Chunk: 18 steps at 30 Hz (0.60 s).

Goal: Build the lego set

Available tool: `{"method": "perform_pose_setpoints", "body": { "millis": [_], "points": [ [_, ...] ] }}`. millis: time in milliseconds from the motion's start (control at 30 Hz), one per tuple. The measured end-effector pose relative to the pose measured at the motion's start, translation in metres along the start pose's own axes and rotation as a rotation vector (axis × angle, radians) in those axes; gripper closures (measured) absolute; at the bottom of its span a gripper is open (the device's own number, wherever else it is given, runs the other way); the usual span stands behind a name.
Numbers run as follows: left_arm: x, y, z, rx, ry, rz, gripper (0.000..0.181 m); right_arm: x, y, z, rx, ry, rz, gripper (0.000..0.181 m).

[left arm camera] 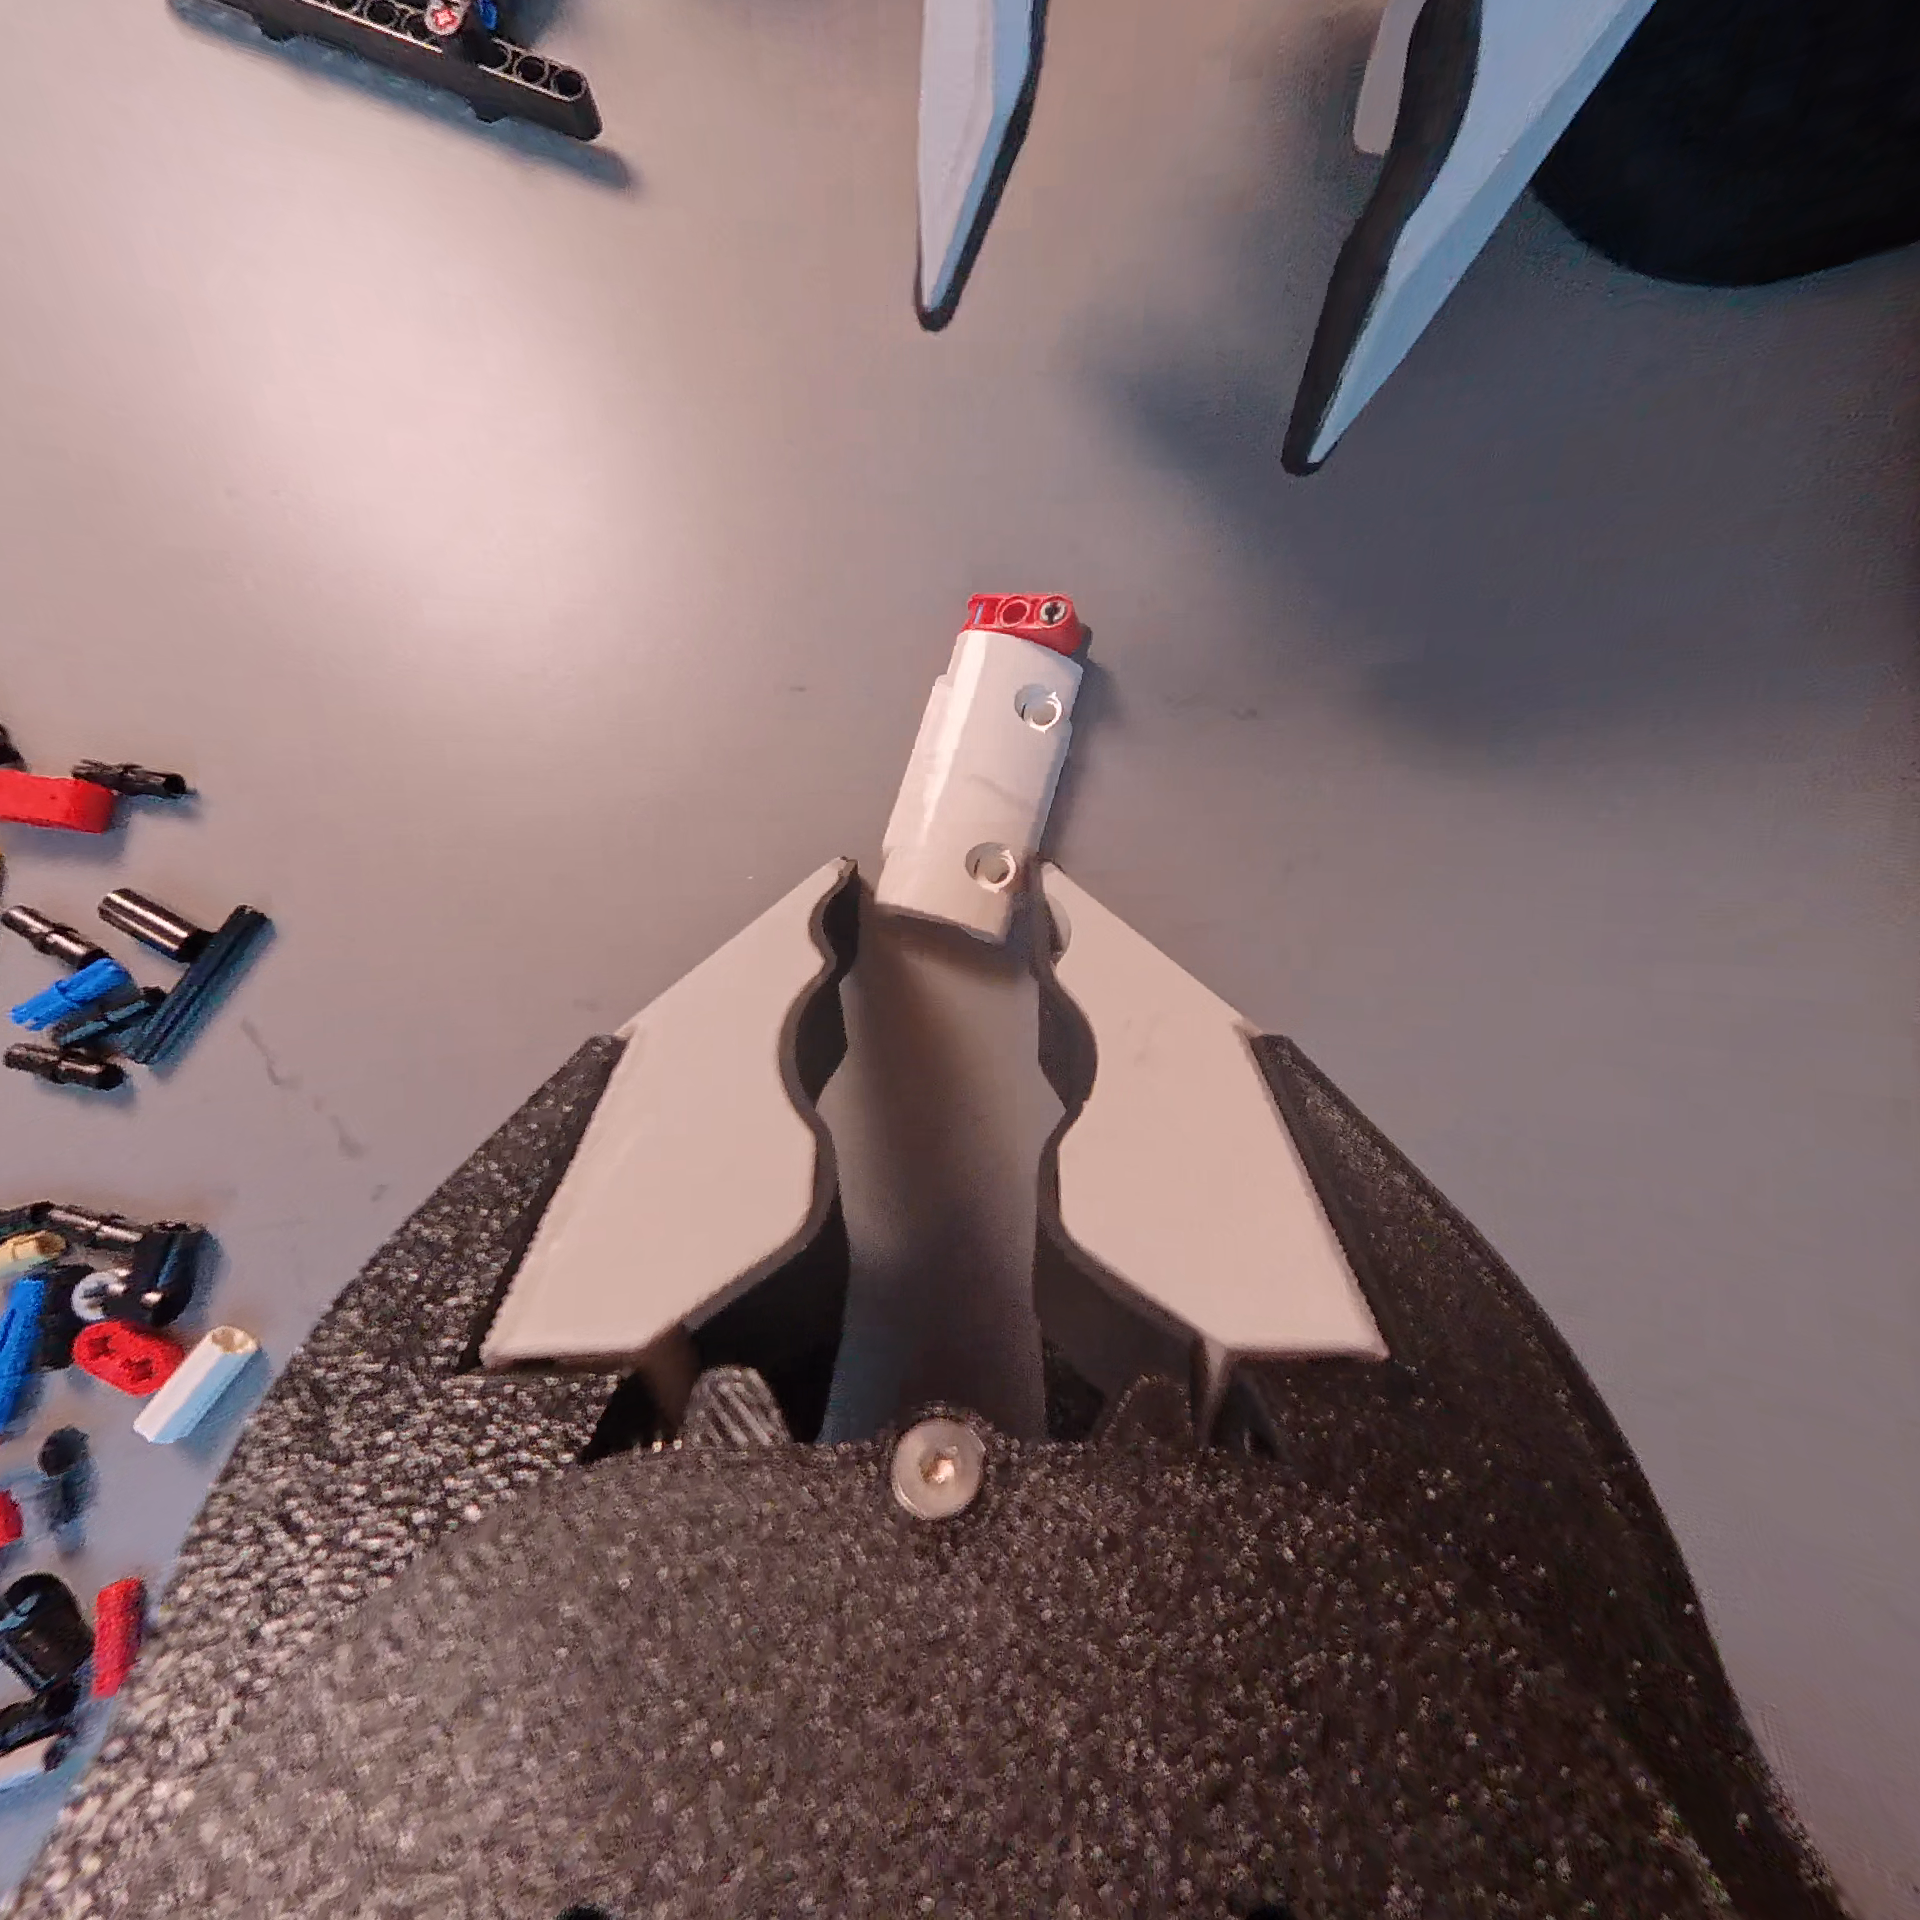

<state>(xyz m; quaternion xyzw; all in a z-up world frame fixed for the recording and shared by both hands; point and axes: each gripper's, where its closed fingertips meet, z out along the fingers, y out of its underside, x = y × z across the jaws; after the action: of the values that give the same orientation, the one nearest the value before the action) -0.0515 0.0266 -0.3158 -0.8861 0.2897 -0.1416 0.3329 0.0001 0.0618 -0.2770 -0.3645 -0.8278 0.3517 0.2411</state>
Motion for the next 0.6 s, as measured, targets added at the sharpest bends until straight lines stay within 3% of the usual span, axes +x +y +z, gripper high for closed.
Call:
{"method": "perform_pose_setpoints", "body": {
  "millis": [133, 300, 433, 500, 600],
  "points": [
    [-0.001, 0.001, 0.000, -0.001, -0.028, 0.015, 0.152, 0.012, -0.009, -0.004, 0.121, 0.075, 0.065, 0.132],
    [-0.003, -0.005, -0.006, 0.059, -0.046, 0.006, 0.142, 0.063, -0.019, -0.018, 0.222, 0.266, 0.171, 0.135],
    [-0.032, -0.063, -0.067, 0.515, -0.235, -0.058, 0.139, 0.106, -0.025, -0.016, 0.220, 0.359, 0.247, 0.140],
    [-0.048, -0.077, -0.104, 0.703, -0.352, -0.087, 0.134, 0.135, -0.029, -0.008, 0.178, 0.390, 0.301, 0.136],
    [-0.063, -0.072, -0.128, 0.780, -0.477, -0.113, 0.122, 0.199, -0.023, 0.003, 0.062, 0.507, 0.414, 0.122]
  ]
}}
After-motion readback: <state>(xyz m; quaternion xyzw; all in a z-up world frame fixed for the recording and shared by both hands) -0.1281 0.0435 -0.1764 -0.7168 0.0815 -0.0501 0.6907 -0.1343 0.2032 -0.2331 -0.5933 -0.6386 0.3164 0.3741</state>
